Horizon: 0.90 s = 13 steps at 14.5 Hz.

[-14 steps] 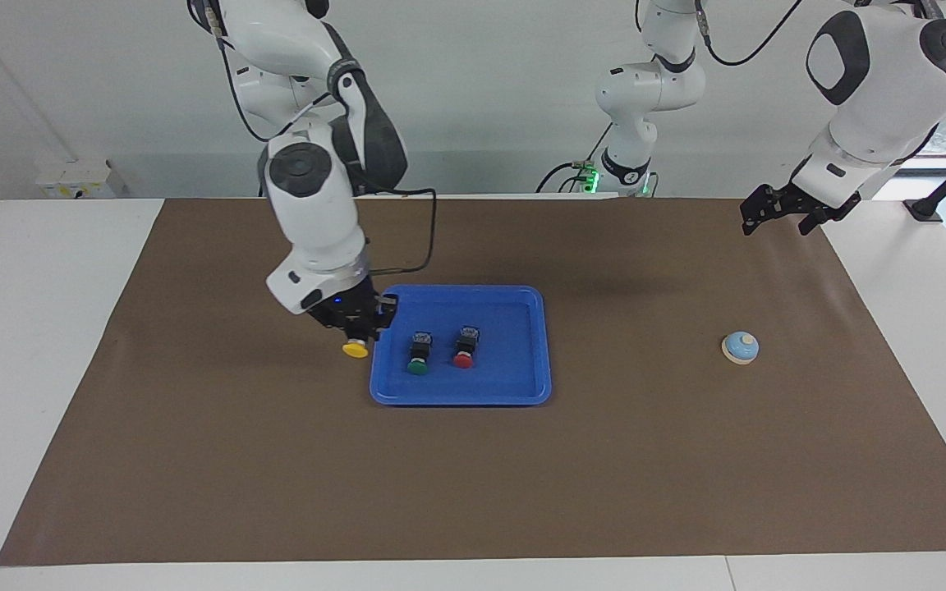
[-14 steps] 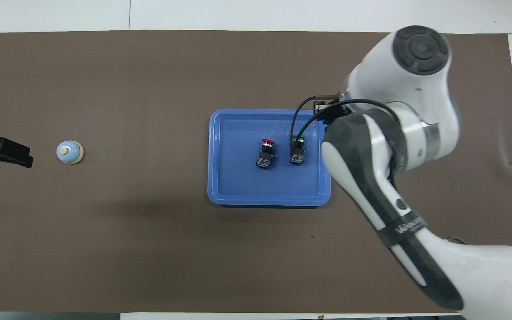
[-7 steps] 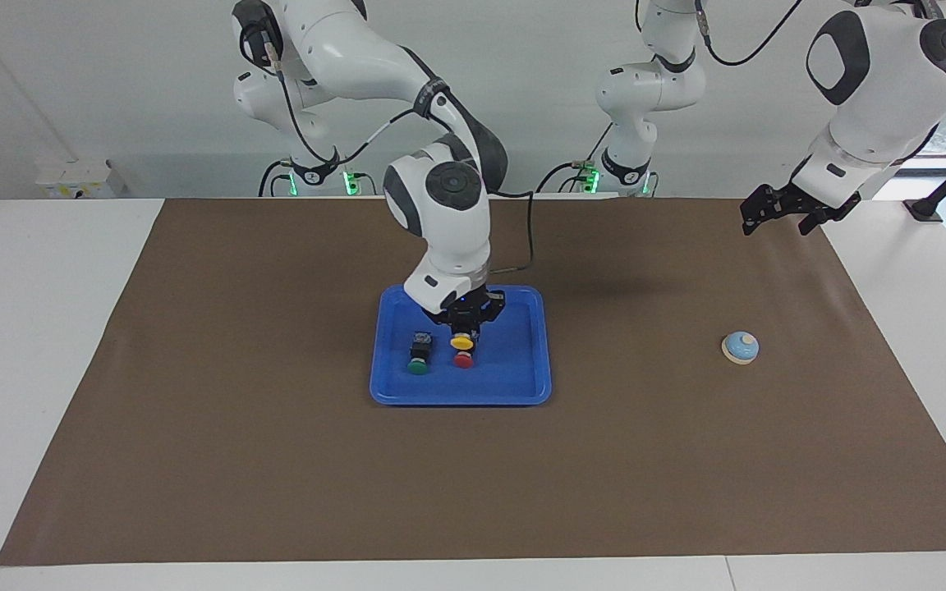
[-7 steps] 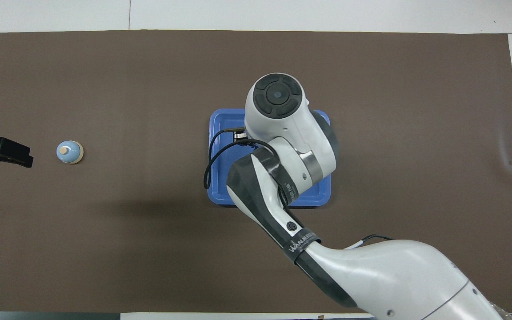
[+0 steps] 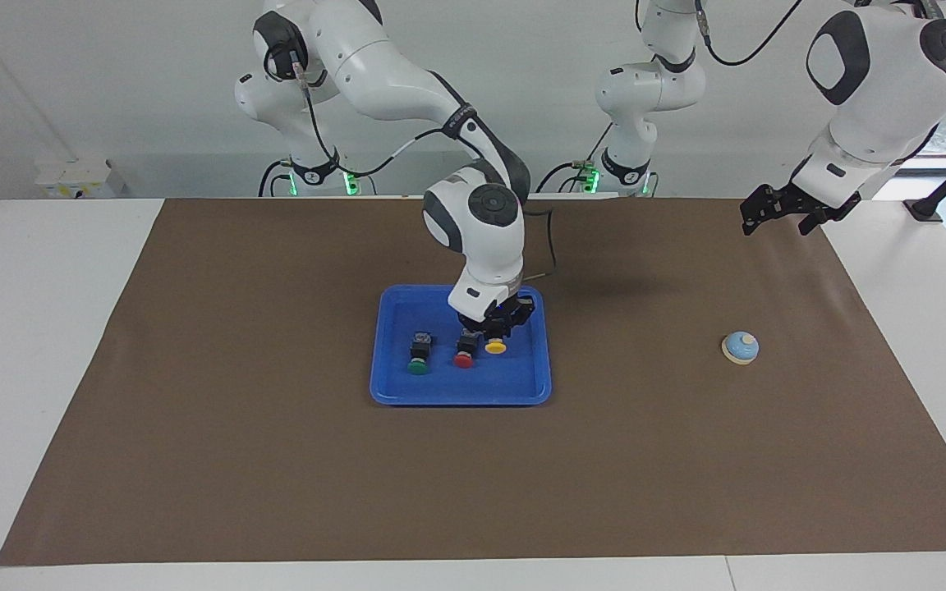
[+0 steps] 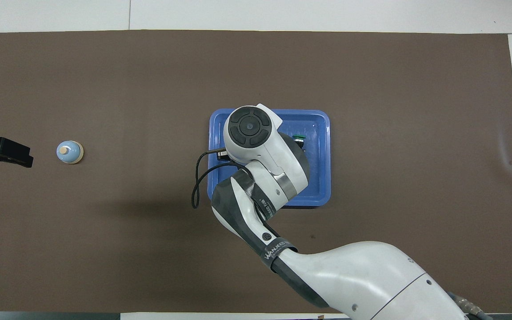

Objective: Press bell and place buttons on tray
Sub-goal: 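Carry the yellow button over the tray and lower it, then release the yellow button and withdraw the right gripper from the tray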

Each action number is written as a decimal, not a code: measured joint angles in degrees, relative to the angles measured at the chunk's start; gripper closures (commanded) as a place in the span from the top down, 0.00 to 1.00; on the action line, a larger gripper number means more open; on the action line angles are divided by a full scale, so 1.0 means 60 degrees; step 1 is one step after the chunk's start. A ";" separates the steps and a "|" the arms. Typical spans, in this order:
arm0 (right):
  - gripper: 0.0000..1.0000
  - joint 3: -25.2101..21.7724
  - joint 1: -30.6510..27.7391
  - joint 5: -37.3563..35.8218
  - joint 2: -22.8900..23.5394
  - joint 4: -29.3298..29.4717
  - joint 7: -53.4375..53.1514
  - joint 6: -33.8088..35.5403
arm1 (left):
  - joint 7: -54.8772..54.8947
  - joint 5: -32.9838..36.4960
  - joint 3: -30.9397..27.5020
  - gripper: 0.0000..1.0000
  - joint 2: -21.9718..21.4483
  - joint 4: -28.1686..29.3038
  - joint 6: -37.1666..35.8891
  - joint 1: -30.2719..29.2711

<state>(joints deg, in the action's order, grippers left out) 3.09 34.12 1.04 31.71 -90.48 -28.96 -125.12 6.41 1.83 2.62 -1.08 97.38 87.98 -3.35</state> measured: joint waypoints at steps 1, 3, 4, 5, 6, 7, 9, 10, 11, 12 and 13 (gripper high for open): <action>0.00 0.0001 0.0072 0.0000 -0.0039 -0.0229 0.0029 -0.0185 | 0.0000 0.0000 0.0000 1.00 0.0000 0.0000 0.0000 0.0000; 0.00 0.0001 0.0212 0.0000 -0.0120 -0.0526 0.0029 -0.0367 | 0.0000 0.0000 0.0000 1.00 0.0000 0.0000 0.0000 0.0000; 0.00 0.0001 0.0258 0.0000 -0.0165 -0.0599 0.0029 -0.0385 | 0.0000 0.0000 0.0000 1.00 0.0000 0.0000 0.0000 0.0000; 0.36 0.0002 0.0286 0.0000 -0.0216 -0.0654 0.0029 -0.0386 | 0.0000 0.0000 0.0000 1.00 0.0000 0.0000 0.0000 0.0000; 0.99 0.0003 0.0303 0.0000 -0.0260 -0.0690 0.0020 -0.0386 | 0.0000 0.0000 0.0000 1.00 0.0000 0.0000 0.0000 0.0000; 1.00 0.0002 0.0328 0.0001 -0.0296 -0.0709 -0.0021 -0.0386 | 0.0000 0.0000 0.0000 1.00 0.0000 0.0000 0.0000 0.0000; 1.00 0.0003 0.0380 0.0002 -0.0342 -0.0710 -0.0226 -0.0385 | 0.0000 0.0000 0.0000 1.00 0.0000 0.0000 0.0000 0.0000; 1.00 0.0003 0.0387 0.0003 -0.0365 -0.0698 -0.0396 -0.0385 | 0.0000 0.0000 0.0000 1.00 0.0000 0.0000 0.0000 0.0000; 1.00 -0.0004 0.0384 0.0004 -0.0409 -0.0673 -0.0639 -0.0379 | 0.0000 0.0000 0.0000 1.00 0.0000 0.0000 0.0000 0.0000; 1.00 -0.0035 0.0371 0.0004 -0.0504 -0.0636 -0.0908 -0.0325 | 0.0000 0.0000 0.0000 1.00 0.0000 0.0000 0.0000 0.0000; 1.00 -0.0109 0.0336 0.0003 -0.0666 -0.0573 -0.1098 -0.0166 | 0.0000 0.0000 0.0000 1.00 0.0000 0.0000 0.0000 0.0000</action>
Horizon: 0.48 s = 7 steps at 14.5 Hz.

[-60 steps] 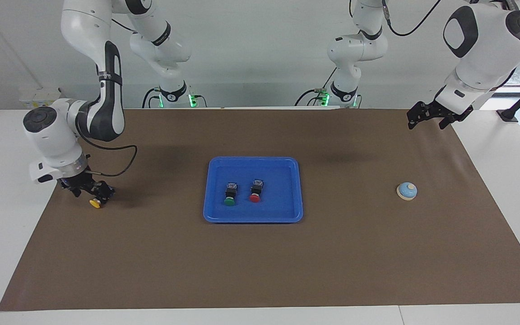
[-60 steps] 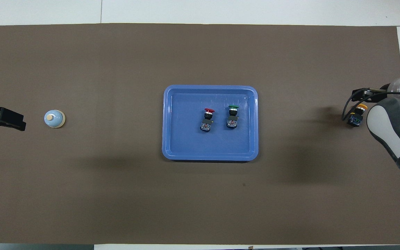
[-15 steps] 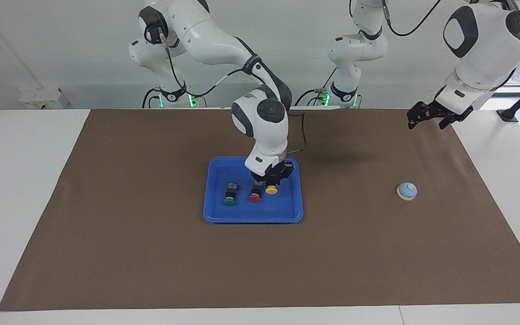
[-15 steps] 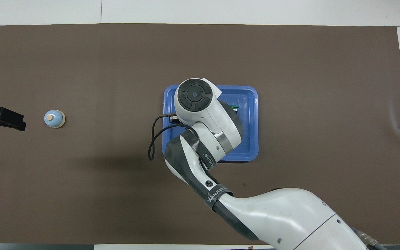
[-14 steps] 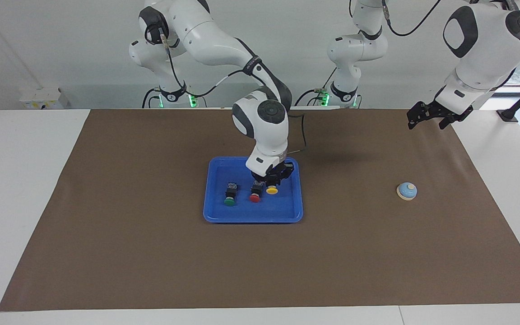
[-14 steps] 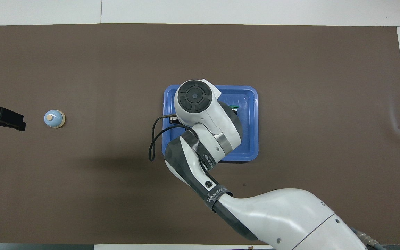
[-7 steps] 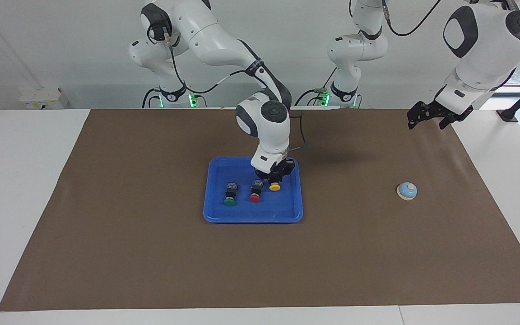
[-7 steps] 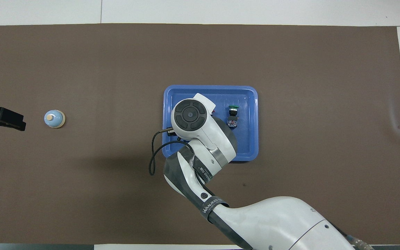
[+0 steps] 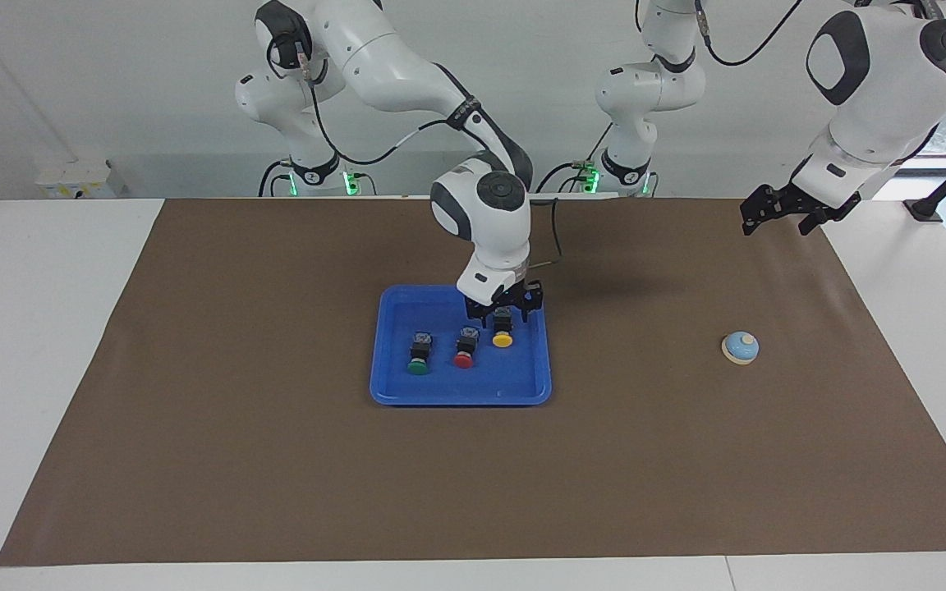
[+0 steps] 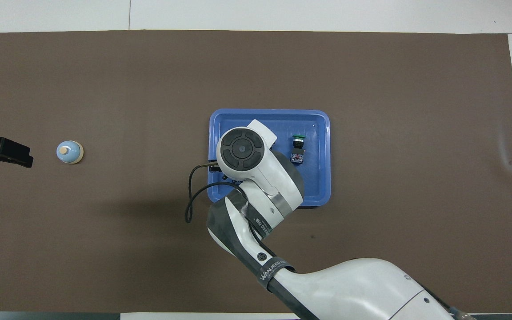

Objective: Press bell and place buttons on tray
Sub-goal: 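Release the yellow button and withdraw the right gripper from the tray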

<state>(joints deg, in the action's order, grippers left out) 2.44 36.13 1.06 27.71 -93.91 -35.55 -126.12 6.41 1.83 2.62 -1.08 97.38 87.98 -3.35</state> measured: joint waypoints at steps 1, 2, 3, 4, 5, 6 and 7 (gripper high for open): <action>1.00 -0.0066 -0.0133 0.0000 -0.0253 0.0080 -0.0101 0.0281 | 0.0000 0.0000 0.0000 1.00 0.0000 0.0000 0.0000 0.0000; 1.00 -0.0116 -0.0387 0.0000 -0.0576 0.0150 -0.0123 0.0641 | 0.0000 0.0000 0.0000 1.00 0.0000 0.0000 0.0000 0.0000; 1.00 -0.0140 -0.0788 0.0000 -0.0979 0.0201 -0.0122 0.1051 | 0.0000 0.0000 0.0000 1.00 0.0000 0.0000 0.0000 0.0000; 1.00 -0.0145 -0.1267 0.0000 -0.1421 0.0231 -0.0048 0.1475 | 0.0000 0.0000 0.0000 1.00 0.0000 0.0000 0.0000 0.0000; 1.00 -0.0150 -0.1752 0.0000 -0.1856 0.0241 0.0175 0.1873 | 0.0000 0.0000 0.0003 1.00 0.0000 0.0000 0.0000 0.0001; 1.00 -0.0159 -0.2233 0.0000 -0.2257 0.0240 0.0531 0.2215 | 0.0000 0.0000 0.0014 1.00 0.0000 0.0000 0.0000 0.0008; 1.00 -0.0166 -0.2711 0.0000 -0.2606 0.0232 0.0976 0.2491 | 0.0000 0.0000 0.0037 1.00 0.0000 0.0000 0.0000 0.0017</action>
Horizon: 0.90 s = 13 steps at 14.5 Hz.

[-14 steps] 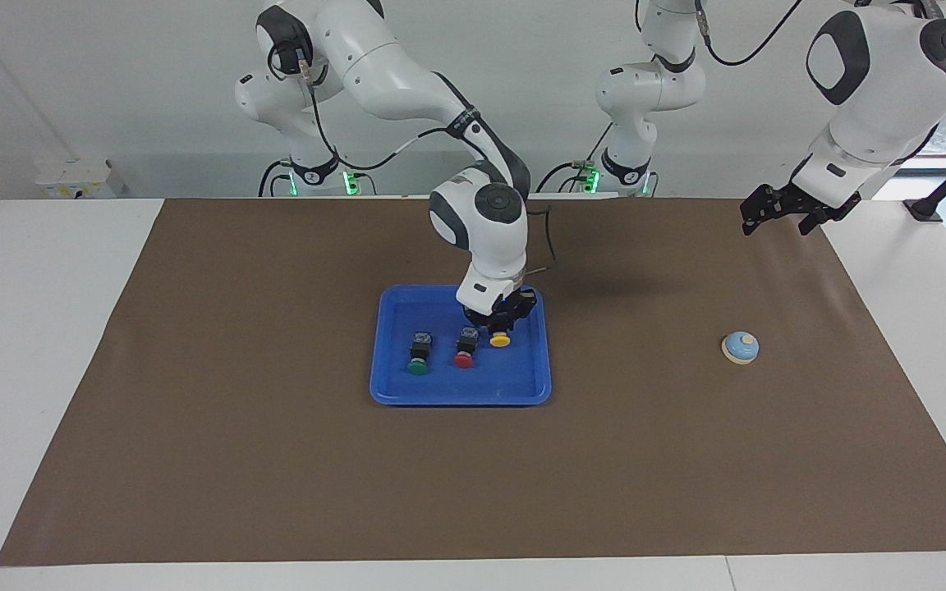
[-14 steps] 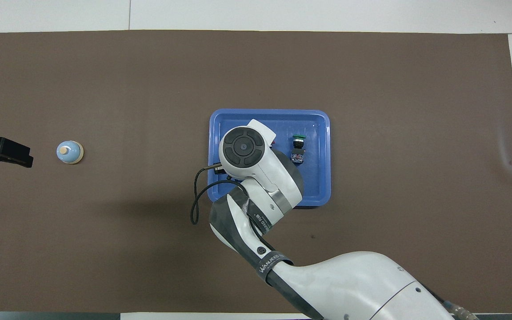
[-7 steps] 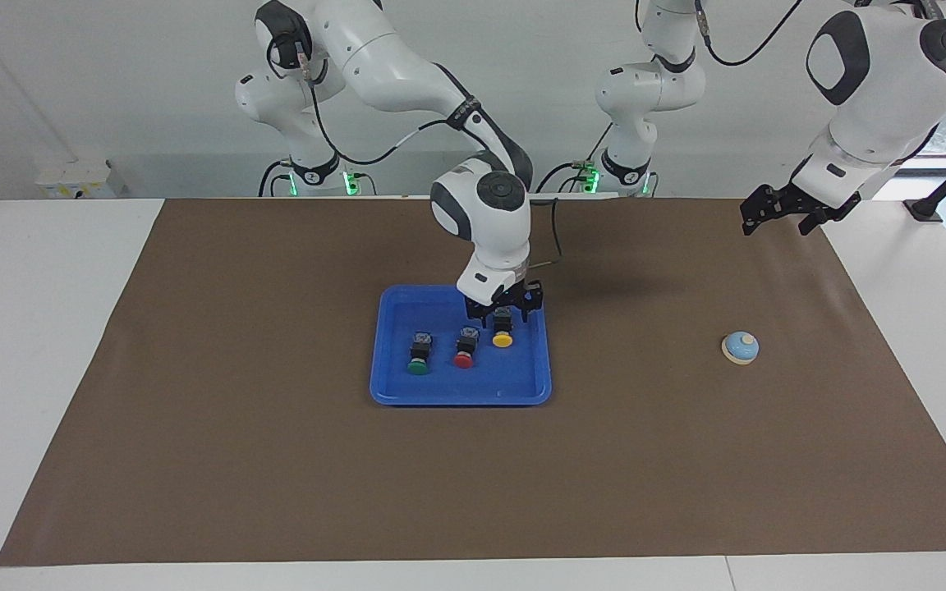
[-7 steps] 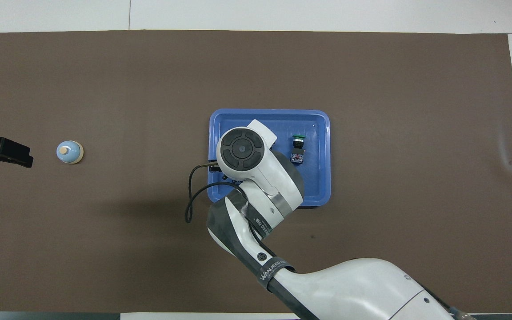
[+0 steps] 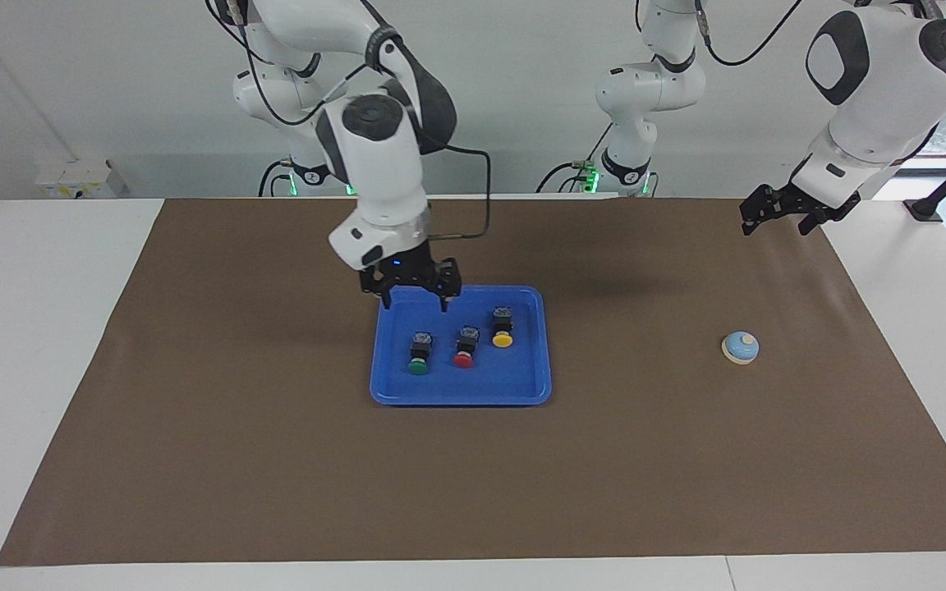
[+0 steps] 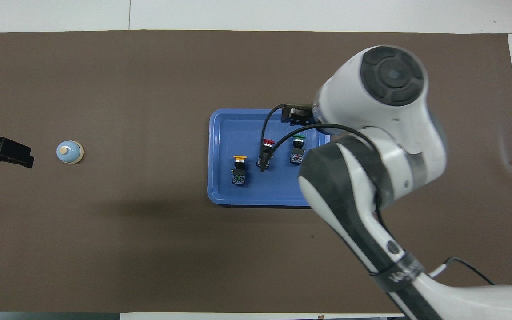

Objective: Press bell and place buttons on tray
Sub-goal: 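Release the yellow button and withdraw the right gripper from the tray, then move the left gripper onto the bell and press down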

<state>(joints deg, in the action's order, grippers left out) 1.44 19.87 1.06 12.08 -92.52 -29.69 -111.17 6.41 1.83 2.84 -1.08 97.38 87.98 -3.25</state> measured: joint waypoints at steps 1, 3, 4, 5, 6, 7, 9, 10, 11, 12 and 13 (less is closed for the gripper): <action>1.00 -0.0004 -0.0443 0.0000 -0.0260 -0.0012 0.0469 0.0214 | 0.0000 0.0000 0.0024 1.00 0.0000 0.0000 0.0000 0.0003; 1.00 -0.0010 -0.1288 0.0001 -0.0620 -0.0029 0.1490 0.0610 | 0.0000 0.0000 0.0029 1.00 0.0000 0.0000 0.0000 0.0001; 1.00 -0.0014 -0.1675 0.0001 -0.0760 -0.0032 0.1982 0.0818 | 0.0000 0.0000 0.0012 1.00 0.0000 0.0000 0.0000 -0.0006; 1.00 -0.0015 -0.2077 0.0001 -0.0903 -0.0031 0.2575 0.1106 | 0.0000 0.0000 -0.0012 1.00 0.0000 0.0000 0.0000 -0.0012; 1.00 -0.0013 -0.2455 0.0001 -0.1051 -0.0027 0.3198 0.1428 | -0.0001 0.0000 -0.0031 1.00 0.0000 0.0000 -0.0003 -0.0014; 1.00 -0.0014 -0.2805 0.0001 -0.1208 -0.0012 0.3812 0.1797 | -0.0010 0.0000 -0.0042 0.60 0.0000 0.0000 -0.0005 -0.0015; 1.00 -0.0003 -0.3352 0.0002 -0.1512 0.0071 0.4657 0.2649 | -0.0083 0.0000 -0.0066 0.00 -0.0006 0.0032 0.0192 -0.0021; 1.00 0.0007 -0.3535 0.0002 -0.1640 0.0123 0.4918 0.3069 | -0.0106 0.0000 -0.0093 0.00 -0.0011 0.0115 0.0440 -0.0045; 1.00 0.0008 -0.3639 0.0002 -0.1760 0.0174 0.5118 0.3497 | -0.0113 0.0000 -0.0122 0.00 -0.0011 0.0280 0.0752 -0.0109; 1.00 0.0007 -0.3681 0.0002 -0.1872 0.0205 0.5239 0.3883 | -0.0113 0.0000 -0.0147 0.00 0.0005 0.0504 0.1130 -0.0191; 1.00 0.0012 -0.3683 0.0001 -0.2007 0.0222 0.5269 0.4306 | -0.0113 0.0000 -0.0165 0.00 0.0060 0.0831 0.1662 -0.0305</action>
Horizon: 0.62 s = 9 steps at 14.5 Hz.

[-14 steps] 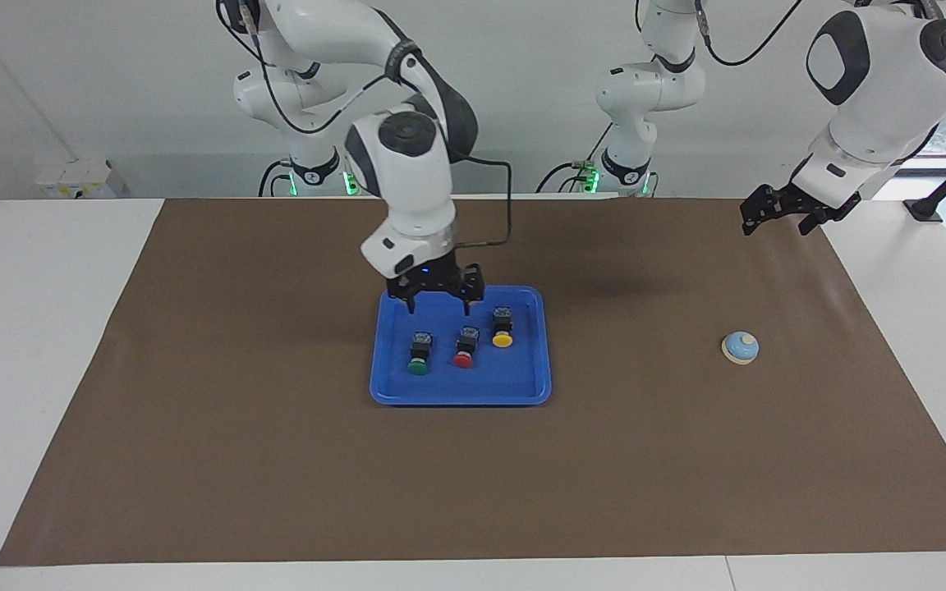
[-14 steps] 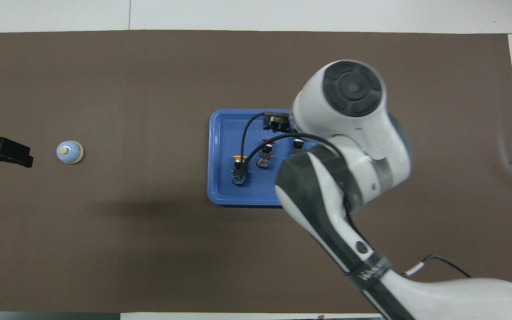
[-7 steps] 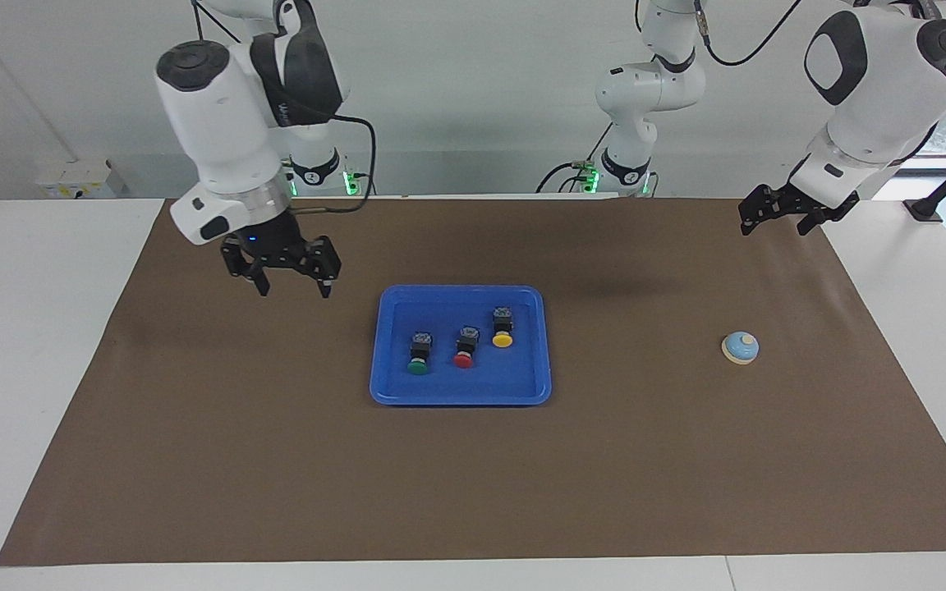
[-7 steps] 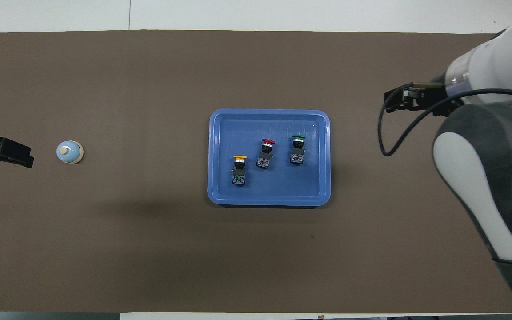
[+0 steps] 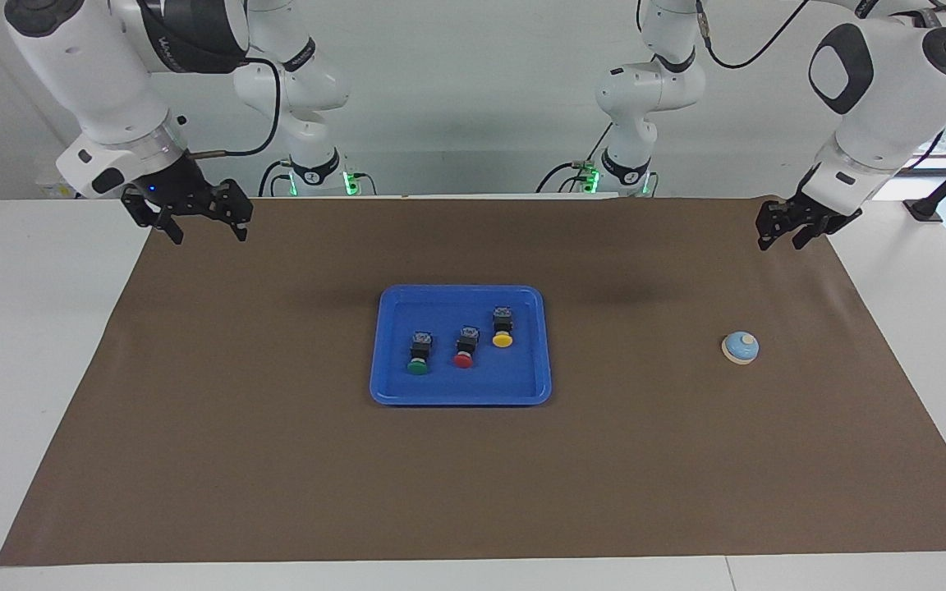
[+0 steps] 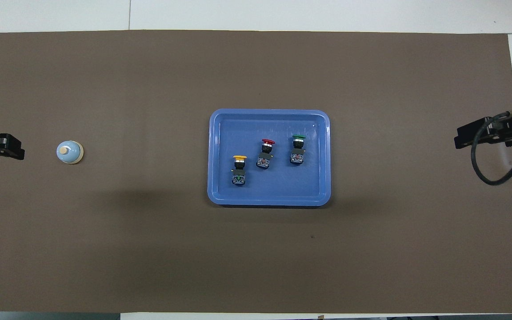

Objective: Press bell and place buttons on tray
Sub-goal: 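Move the left gripper onto the bell and press down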

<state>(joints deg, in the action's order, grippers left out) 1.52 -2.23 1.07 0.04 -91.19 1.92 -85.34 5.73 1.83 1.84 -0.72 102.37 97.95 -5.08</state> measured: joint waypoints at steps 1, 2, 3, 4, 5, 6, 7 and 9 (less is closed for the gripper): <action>1.00 0.0014 0.0001 -0.0006 -0.0140 0.0002 0.0000 0.0351 | 0.0000 0.0000 -0.0008 0.00 0.0102 0.0360 0.0590 -0.0132; 1.00 0.0022 0.0001 -0.0014 -0.0266 0.0001 0.0000 0.0590 | 0.0003 0.0000 -0.0014 0.00 0.0245 0.0745 0.1220 -0.0267; 1.00 0.0022 0.0001 -0.0042 -0.0356 -0.0007 0.0001 0.0687 | 0.0006 0.0000 -0.0021 0.00 0.0422 0.1139 0.1865 -0.0364; 1.00 0.0021 -0.0001 -0.0077 -0.0408 -0.0052 0.0001 0.0616 | 0.0009 0.0000 -0.0029 0.00 0.0626 0.1497 0.2487 -0.0400; 1.00 0.0021 -0.0007 -0.0113 -0.0423 -0.0165 0.0001 0.0300 | 0.0009 0.0000 -0.0028 0.00 0.0844 0.1774 0.3027 -0.0409; 1.00 0.0021 -0.0035 -0.0151 -0.0420 -0.0335 0.0001 -0.0105 | 0.0008 0.0000 -0.0027 0.00 0.1030 0.1963 0.3485 -0.0417; 1.00 0.0019 -0.0100 -0.0193 -0.0410 -0.0501 0.0001 -0.0361 | 0.0009 0.0000 -0.0026 0.00 0.1169 0.2123 0.3937 -0.0427; 1.00 0.0015 -0.0249 -0.0243 -0.0381 -0.0695 0.0007 -0.0564 | 0.0008 0.0000 -0.0025 0.00 0.1363 0.2343 0.4527 -0.0448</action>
<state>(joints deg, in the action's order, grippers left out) 1.60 -3.72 -0.39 -2.25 -95.36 1.96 -88.72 5.78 1.83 1.70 7.46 116.42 125.12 -7.77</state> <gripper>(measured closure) 0.000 0.991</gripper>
